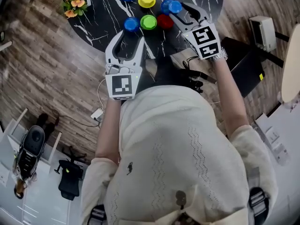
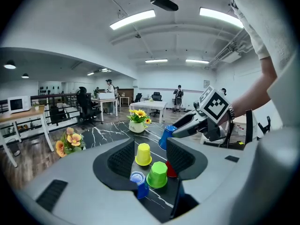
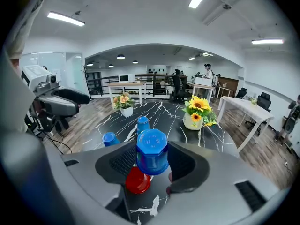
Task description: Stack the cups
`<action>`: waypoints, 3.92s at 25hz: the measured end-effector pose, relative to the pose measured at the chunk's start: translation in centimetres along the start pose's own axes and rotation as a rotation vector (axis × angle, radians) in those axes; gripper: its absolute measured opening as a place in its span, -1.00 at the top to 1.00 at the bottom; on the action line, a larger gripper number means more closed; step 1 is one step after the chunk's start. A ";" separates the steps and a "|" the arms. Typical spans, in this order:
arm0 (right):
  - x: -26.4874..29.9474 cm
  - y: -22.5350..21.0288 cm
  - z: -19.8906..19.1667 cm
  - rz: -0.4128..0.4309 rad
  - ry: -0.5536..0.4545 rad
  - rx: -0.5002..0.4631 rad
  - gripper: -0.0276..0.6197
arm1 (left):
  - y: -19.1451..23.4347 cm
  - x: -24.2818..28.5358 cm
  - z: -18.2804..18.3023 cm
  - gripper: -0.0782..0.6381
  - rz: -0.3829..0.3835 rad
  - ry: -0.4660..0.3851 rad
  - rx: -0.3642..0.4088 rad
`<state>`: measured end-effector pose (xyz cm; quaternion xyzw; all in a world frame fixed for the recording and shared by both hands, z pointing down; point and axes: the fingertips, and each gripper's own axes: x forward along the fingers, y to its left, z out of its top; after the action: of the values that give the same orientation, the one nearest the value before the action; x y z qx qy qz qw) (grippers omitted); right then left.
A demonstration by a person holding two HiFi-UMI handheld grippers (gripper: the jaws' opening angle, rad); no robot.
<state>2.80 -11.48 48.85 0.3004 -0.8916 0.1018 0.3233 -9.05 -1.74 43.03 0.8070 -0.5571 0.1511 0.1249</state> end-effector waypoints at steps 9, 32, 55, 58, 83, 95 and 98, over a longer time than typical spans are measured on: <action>-0.6 4.3 -0.4 0.036 0.015 -0.003 0.24 | 0.4 -1.9 -1.0 0.16 -0.037 0.011 0.016; 0.3 7.6 -1.8 0.095 0.056 -0.015 0.13 | 1.2 -2.0 -2.5 0.15 -0.050 0.033 0.009; -6.1 -0.3 -0.5 -0.012 -0.065 0.128 0.14 | 2.4 9.0 -3.3 0.14 -0.174 0.214 0.115; -7.1 -1.8 -1.3 -0.061 -0.052 0.152 0.15 | 2.2 11.3 -4.0 0.11 -0.201 0.262 0.151; -9.8 -3.5 -6.5 -0.259 0.049 0.261 0.18 | 2.0 19.6 -8.8 0.06 -0.225 0.503 0.175; -9.7 -2.6 -5.8 -0.246 0.035 0.225 0.20 | 2.9 17.9 -6.4 0.19 -0.185 0.427 0.165; -9.3 -2.4 -5.4 -0.231 0.025 0.212 0.21 | 3.5 16.8 -5.0 0.19 -0.159 0.397 0.149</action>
<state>12.70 -7.01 47.02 0.4319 -0.8313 0.1613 0.3104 -7.22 -15.54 54.22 0.8098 -0.4434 0.3374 0.1840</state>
